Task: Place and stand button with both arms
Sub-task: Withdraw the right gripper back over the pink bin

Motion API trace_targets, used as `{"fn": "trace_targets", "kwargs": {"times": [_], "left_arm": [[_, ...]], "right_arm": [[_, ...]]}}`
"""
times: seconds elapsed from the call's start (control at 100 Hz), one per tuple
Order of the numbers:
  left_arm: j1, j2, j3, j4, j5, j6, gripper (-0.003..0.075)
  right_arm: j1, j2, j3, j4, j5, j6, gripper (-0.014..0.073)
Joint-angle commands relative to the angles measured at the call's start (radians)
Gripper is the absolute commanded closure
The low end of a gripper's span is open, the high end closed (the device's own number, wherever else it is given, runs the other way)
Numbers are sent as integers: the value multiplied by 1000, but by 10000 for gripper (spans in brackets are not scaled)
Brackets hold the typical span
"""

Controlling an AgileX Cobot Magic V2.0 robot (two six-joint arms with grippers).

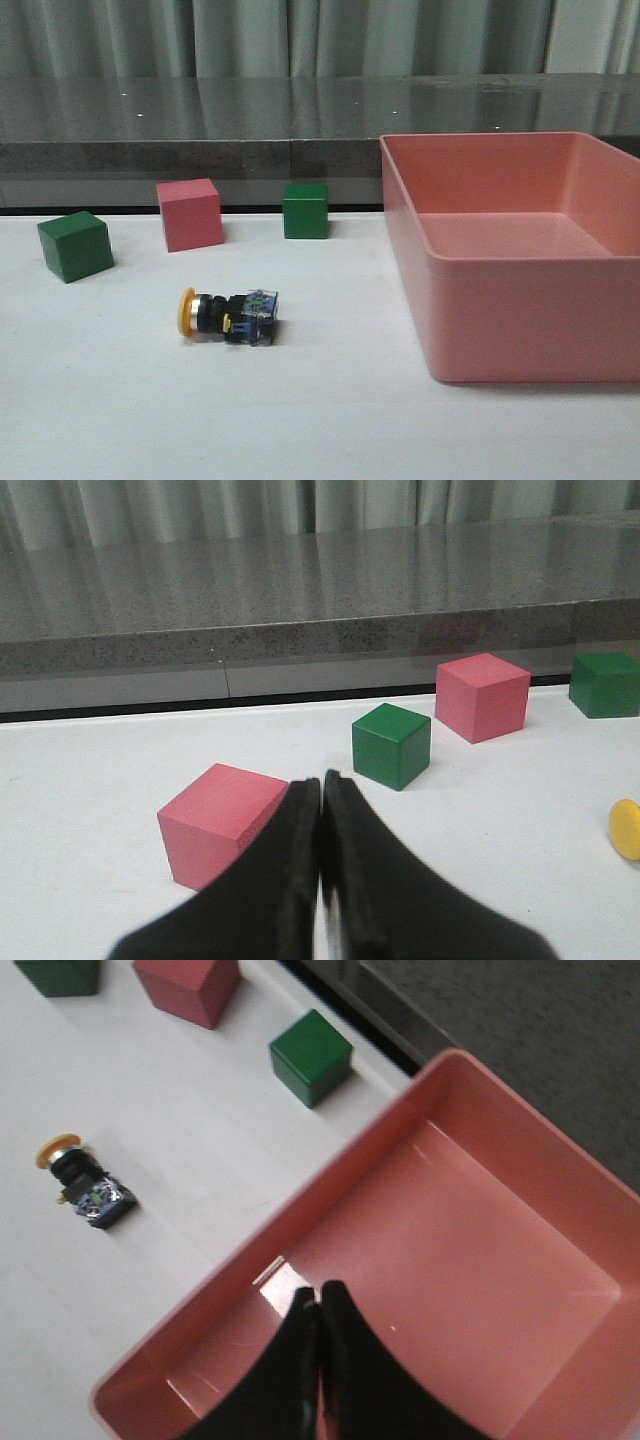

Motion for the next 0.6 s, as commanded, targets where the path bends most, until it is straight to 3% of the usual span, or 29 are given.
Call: {"fn": "trace_targets", "kwargs": {"times": [0.0,0.32,0.59], "left_arm": [[3,-31,45,-6,-75,-7,739],[3,-31,45,-6,-75,-7,739],[3,-31,45,-6,-75,-7,739]], "right_arm": [[-57,-139,123,46,-151,5,652],[-123,-508,793,46,-670,5,652],[-123,-793,1159,122,-987,5,652]]}}
